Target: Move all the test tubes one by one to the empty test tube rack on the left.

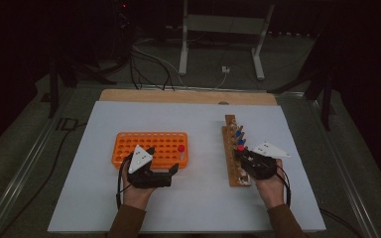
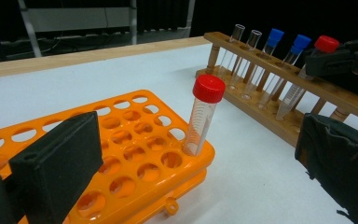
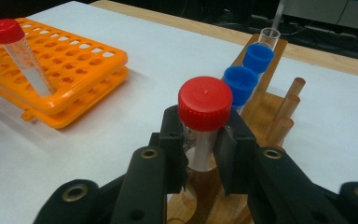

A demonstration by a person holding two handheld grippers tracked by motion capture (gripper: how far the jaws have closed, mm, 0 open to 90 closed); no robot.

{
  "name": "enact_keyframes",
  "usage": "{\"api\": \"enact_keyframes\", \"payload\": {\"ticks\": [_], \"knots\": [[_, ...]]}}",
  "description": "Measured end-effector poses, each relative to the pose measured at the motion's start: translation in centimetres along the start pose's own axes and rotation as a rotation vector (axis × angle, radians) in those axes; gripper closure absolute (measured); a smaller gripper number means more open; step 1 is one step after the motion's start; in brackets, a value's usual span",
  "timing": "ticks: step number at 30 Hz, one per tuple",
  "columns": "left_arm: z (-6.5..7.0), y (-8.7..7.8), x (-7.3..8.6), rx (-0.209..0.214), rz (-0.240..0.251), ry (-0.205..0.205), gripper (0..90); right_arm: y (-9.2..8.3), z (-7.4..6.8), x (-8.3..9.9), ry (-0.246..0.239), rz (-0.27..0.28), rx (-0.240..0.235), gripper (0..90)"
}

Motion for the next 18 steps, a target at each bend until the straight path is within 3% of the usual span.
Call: {"api": "enact_keyframes", "payload": {"ticks": [10, 18], "knots": [[0.3, 0.2, -0.2, 0.005, 0.001, 0.017, 1.4, -1.4, -0.1, -1.3, 0.01, 0.039, -0.005, 75.0], [0.6, 0.4, -0.4, 0.02, -0.004, 0.031, 1.4, -2.4, -0.5, -2.7, -0.018, 0.061, -0.002, 75.0]]}}
Point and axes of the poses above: each handheld gripper's, and its own axes: y roughly forward along the jaws, x roughly out of its underside, z roughly to its right, the point moved 1 cm from there along y, roughly forward along the jaws, and after that the axes turned 11 degrees about -x, right-handed, at the moved point
